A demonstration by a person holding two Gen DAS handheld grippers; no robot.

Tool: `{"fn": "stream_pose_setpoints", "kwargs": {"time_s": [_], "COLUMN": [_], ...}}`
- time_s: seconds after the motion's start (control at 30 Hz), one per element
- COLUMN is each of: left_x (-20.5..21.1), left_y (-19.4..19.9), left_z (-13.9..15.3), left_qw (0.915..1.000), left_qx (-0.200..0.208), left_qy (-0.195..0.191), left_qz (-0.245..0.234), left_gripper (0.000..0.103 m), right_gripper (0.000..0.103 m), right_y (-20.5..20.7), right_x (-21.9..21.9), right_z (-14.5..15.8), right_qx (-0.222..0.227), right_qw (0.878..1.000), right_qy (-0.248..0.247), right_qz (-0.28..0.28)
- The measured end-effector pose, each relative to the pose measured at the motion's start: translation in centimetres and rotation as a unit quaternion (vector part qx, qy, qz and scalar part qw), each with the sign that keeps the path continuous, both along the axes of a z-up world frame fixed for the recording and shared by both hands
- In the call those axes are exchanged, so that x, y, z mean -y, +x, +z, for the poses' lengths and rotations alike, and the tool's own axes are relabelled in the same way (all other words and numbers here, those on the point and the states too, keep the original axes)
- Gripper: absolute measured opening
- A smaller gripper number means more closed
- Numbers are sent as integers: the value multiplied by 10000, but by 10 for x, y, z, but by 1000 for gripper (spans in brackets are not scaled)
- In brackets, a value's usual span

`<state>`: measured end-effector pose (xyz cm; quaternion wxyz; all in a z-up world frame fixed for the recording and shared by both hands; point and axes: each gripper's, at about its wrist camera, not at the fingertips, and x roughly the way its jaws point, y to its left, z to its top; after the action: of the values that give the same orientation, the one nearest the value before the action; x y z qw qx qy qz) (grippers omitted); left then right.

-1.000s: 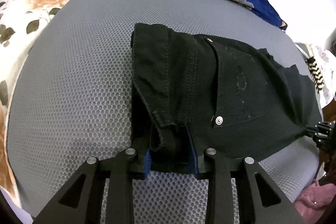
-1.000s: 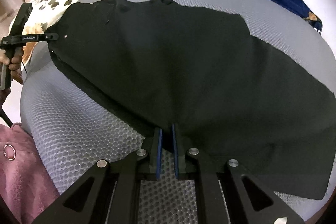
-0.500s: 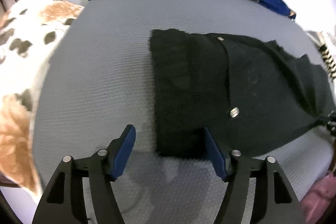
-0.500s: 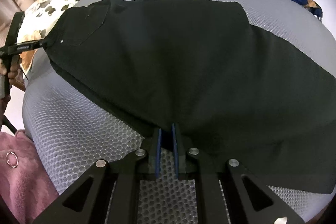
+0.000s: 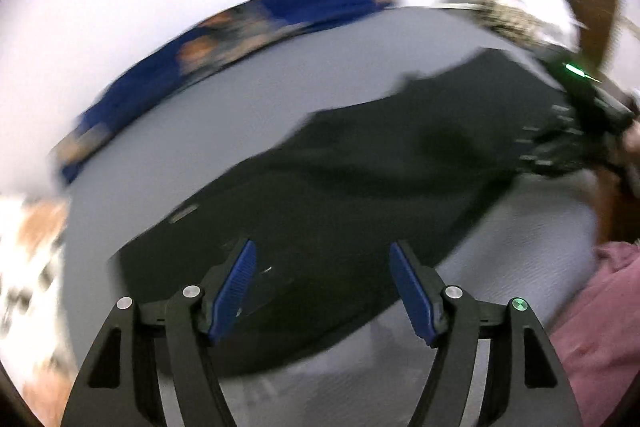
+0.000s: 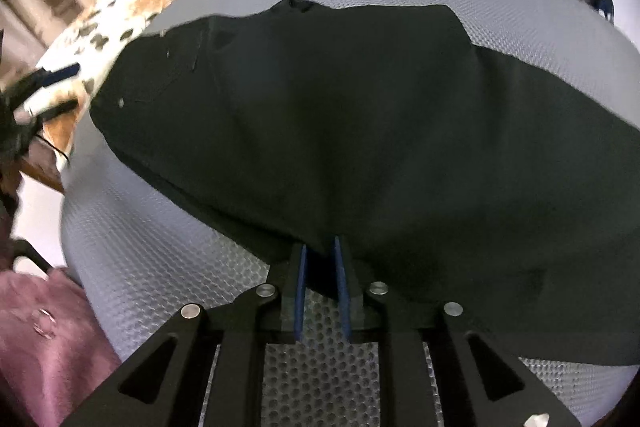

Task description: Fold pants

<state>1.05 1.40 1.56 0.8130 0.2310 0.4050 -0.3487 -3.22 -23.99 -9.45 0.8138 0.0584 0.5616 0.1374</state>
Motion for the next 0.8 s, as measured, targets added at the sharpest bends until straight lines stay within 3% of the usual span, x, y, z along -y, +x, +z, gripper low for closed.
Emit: {"fn": "stream_pose_setpoints", "kwargs": {"time_s": [0.2, 0.3, 0.37, 0.47, 0.5, 0.57, 0.7, 0.8], "left_x": [91, 120, 138, 154, 156, 159, 152, 149], "left_y": [-4, -7, -6, -7, -7, -4, 3, 2], "left_z": [-32, -49, -61, -71, -74, -78, -72, -71], "left_qw": [9933, 9896, 9873, 9844, 9843, 9844, 9856, 9867], "left_qx": [-385, -530, -691, -823, -805, -871, -1006, -974], "left_qy": [-123, -8, 74, 191, 219, 309, 58, -29], "left_qz": [-1079, -1334, -1430, -1544, -1556, -1495, -1361, -1302], "left_gripper": [65, 52, 35, 25, 13, 5, 4, 4], "right_gripper": [13, 13, 13, 13, 13, 16, 45, 49], "right_y": [4, 3, 3, 4, 5, 5, -1, -7], "right_x": [-1, 1, 2, 9, 11, 17, 48, 95], "right_z": [8, 11, 12, 15, 15, 16, 37, 52], "right_qx": [105, 130, 147, 166, 158, 116, 422, 654], "right_qw": [9999, 9998, 9996, 9985, 9978, 9970, 9903, 9771], "right_qy": [10, 120, 201, 435, 542, 637, 873, 885], "right_qz": [-4, -79, -131, -285, -340, -432, -997, -1821]}}
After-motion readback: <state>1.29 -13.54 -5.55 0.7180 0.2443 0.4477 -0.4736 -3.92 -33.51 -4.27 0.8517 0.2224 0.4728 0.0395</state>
